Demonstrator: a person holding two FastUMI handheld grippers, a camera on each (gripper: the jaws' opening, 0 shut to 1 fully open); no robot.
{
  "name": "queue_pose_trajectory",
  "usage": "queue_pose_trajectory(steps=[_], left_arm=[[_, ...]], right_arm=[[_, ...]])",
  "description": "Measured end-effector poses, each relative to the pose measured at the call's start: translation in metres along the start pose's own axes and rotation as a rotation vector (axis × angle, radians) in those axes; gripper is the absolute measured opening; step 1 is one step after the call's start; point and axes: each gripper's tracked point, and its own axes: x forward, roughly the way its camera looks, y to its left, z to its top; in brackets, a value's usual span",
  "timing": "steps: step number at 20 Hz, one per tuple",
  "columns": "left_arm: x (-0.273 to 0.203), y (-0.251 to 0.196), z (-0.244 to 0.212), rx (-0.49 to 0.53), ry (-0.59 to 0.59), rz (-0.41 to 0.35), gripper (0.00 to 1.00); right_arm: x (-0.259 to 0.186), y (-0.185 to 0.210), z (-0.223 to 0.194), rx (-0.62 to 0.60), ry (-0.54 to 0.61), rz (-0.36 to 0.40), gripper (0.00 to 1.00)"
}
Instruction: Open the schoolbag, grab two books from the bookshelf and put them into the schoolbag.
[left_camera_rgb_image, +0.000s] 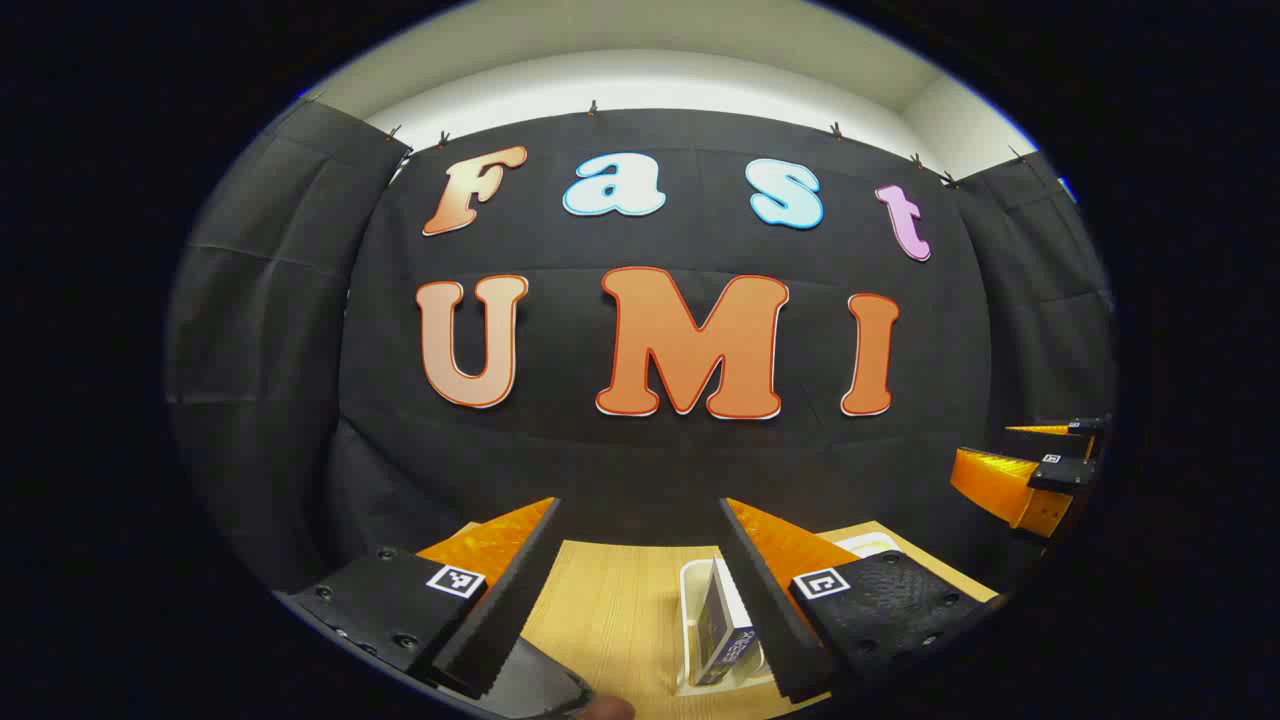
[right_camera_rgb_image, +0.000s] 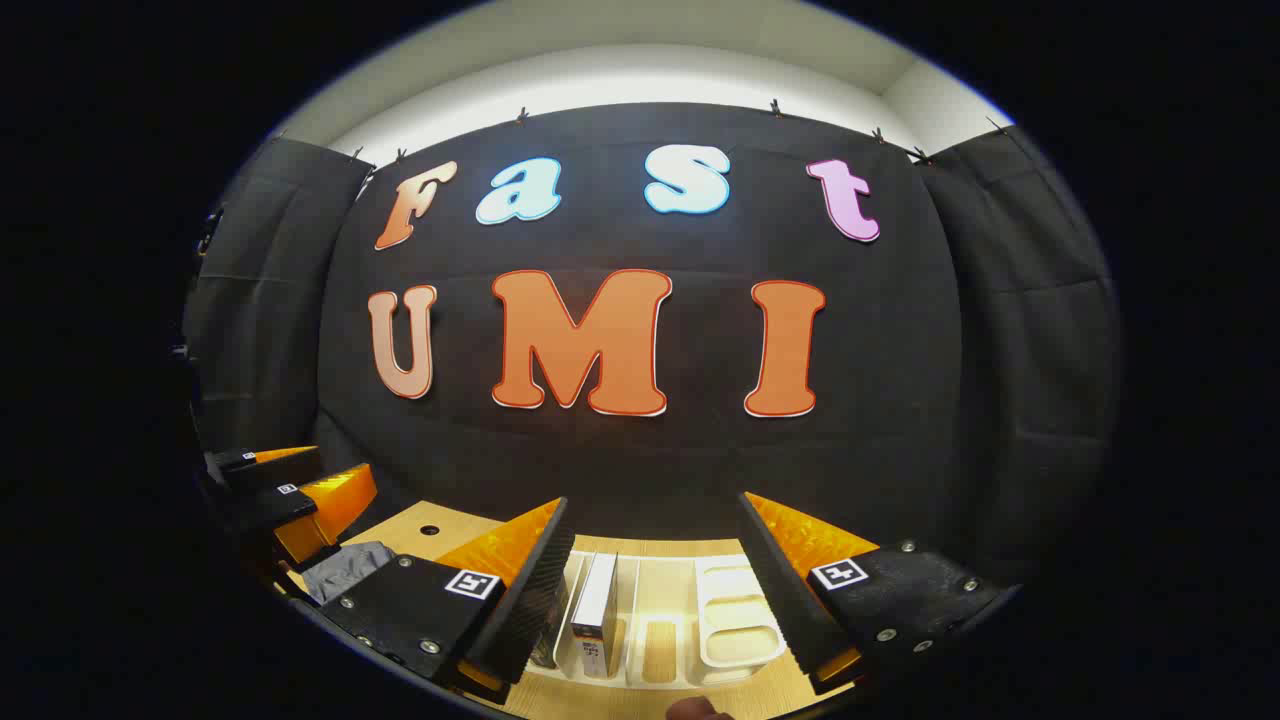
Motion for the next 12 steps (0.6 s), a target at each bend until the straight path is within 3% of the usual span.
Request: queue_pose_trajectory(steps=[12], left_arm=[[0.0034,0.0072,-0.0032,-0.028,-0.014,0.001,0.96]], right_arm=[[0.0027,0.0087,0.0024,-0.032,0.000,0.000,0.97]])
